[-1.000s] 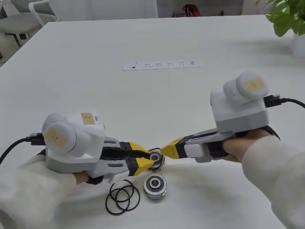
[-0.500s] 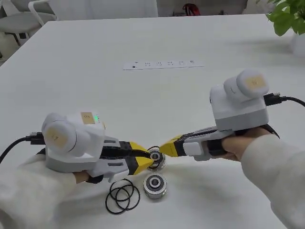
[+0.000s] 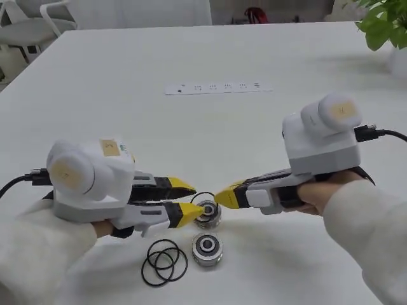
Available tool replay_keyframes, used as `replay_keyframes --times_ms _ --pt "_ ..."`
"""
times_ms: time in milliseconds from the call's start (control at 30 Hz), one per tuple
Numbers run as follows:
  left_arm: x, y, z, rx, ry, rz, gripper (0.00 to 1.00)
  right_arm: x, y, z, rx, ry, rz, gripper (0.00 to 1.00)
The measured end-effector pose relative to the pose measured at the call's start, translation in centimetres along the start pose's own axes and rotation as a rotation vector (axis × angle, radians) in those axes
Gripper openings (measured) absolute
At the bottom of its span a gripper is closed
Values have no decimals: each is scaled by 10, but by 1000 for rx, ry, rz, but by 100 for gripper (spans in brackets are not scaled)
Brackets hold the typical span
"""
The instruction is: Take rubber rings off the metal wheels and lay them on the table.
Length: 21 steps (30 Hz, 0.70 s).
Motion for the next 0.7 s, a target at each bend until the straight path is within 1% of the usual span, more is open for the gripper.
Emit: replay_keyframes --times_ms 133,233,367,533,633,700 --pt "5 -5 -7 25 14 8 22 2 1 -3 -4 13 7 0" --pt "9 -9 -12 54 28 7 27 3 1 -4 -6 21 8 0" --pt "15 -13 -17 74 37 19 32 6 1 -7 -7 35 11 0" --pt "24 -17 -25 101 57 26 44 10 0 -11 -10 55 14 0" --pt "28 -18 -29 114 64 30 46 12 -1 -14 -11 68 17 0" --pt "32 -18 -34 125 77 31 48 14 -1 -16 -11 79 18 0"
Point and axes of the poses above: the centre of the closed fingertips' face, and the gripper's own axes: z roughly forward along the fingers, y roughly to its right, x roughly out of its top, the point moved 9 cm from there along -z, roughly backward along the fingers, and after that the axes turned 11 degrees about z, right-handed, at the moved point
